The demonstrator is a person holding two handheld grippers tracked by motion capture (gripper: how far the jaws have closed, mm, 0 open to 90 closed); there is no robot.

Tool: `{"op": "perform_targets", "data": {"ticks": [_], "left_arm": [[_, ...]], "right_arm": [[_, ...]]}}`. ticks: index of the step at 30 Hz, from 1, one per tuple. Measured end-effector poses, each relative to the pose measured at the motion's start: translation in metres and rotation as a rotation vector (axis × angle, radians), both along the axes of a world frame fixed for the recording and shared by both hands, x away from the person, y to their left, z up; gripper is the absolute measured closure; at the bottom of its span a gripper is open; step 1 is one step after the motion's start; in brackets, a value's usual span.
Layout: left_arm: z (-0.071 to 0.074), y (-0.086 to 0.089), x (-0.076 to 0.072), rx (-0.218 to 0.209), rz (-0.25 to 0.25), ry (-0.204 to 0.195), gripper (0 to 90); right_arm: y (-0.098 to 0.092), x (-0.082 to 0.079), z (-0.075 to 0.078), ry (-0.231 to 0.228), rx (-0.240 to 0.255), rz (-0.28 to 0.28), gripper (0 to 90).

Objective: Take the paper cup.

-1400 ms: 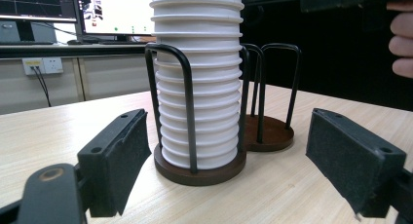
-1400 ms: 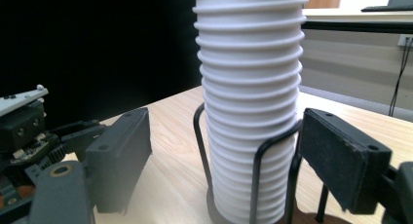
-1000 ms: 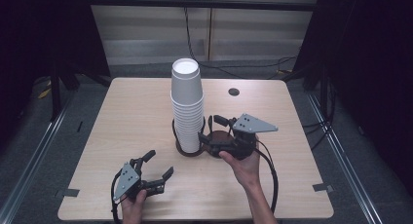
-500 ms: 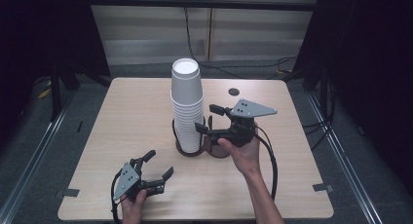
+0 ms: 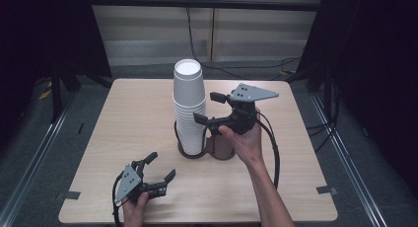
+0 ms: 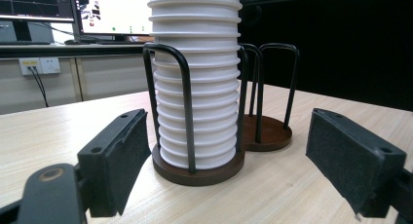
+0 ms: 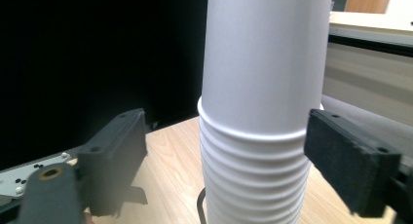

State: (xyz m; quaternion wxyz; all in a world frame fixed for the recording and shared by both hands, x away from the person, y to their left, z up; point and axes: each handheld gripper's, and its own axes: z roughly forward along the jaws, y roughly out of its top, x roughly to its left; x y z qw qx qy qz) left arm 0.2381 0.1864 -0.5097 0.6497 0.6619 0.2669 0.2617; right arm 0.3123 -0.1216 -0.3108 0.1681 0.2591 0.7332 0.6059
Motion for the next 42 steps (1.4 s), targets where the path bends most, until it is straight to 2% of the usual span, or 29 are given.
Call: {"op": "perform_targets", "data": {"ticks": [22, 27, 32, 42], "left_arm": [[0.0, 0.0, 0.0, 0.001, -0.001, 0.0, 15.7], [0.0, 0.0, 0.0, 0.002, -0.002, -0.001, 15.7], [0.0, -0.001, 0.0, -0.007, -0.01, 0.008, 15.7], [0.0, 0.0, 0.0, 0.002, -0.004, -0.001, 15.7]], "right_arm": [[0.014, 0.037, 0.033, 0.03, -0.089, 0.014, 12.9], [0.016, 0.047, 0.037, 0.045, -0.087, 0.019, 12.9], [0.02, 0.05, 0.042, 0.031, -0.081, 0.031, 14.1], [0.032, 0.063, 0.051, 0.058, -0.118, 0.043, 14.1]]}}
